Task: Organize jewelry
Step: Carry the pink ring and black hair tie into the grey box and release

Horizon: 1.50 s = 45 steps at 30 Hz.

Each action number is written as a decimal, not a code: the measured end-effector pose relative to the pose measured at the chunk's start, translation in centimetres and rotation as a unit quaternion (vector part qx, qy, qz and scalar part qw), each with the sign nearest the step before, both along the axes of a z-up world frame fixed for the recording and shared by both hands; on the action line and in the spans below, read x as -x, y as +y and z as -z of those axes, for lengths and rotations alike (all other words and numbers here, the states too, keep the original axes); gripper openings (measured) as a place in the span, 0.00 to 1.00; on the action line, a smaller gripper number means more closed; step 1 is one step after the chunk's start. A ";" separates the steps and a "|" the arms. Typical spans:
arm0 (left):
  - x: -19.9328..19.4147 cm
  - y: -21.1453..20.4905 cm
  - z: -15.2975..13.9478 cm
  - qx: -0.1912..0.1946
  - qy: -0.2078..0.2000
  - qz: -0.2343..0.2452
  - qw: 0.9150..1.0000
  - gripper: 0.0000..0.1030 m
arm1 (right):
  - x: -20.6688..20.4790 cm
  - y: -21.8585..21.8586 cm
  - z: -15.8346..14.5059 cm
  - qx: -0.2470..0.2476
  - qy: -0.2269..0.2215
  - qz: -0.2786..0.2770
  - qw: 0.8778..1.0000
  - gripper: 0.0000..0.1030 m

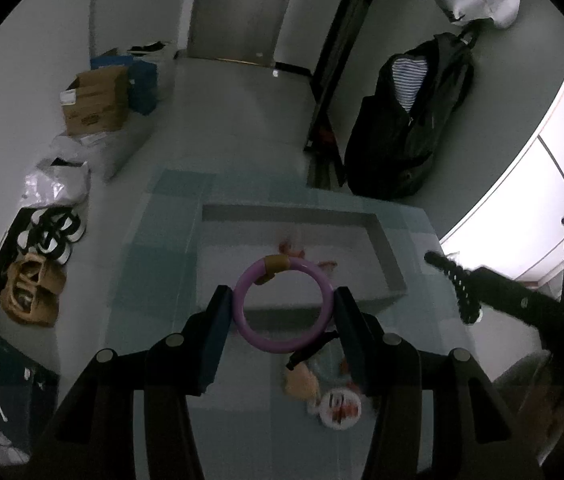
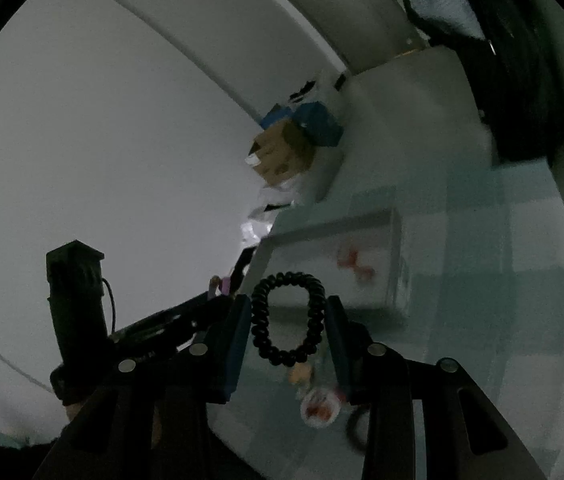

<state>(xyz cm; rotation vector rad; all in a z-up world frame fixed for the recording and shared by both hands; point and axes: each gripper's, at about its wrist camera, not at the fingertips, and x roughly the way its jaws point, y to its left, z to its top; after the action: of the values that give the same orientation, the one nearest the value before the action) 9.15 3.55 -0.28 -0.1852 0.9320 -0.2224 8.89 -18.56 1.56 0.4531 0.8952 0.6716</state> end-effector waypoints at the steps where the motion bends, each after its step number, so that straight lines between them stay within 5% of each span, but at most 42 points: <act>1: -0.6 -0.1 0.0 -0.005 0.001 0.004 1.000 0.45 | -0.5 0.1 -0.1 0.002 -0.004 -0.001 1.000 0.35; 17: -5.3 -0.6 2.7 -0.007 0.045 0.023 0.999 0.45 | -8.4 4.2 2.1 0.062 0.011 -0.042 0.997 0.35; 45: -6.9 -1.4 4.2 0.032 0.084 0.034 0.995 0.46 | -9.8 5.3 4.2 0.119 0.059 -0.023 0.991 0.44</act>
<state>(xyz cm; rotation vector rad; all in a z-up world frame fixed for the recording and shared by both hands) 16.00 2.20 -4.50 -0.2345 1.1009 -0.3037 18.72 -13.24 -2.60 0.2613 1.0868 0.5745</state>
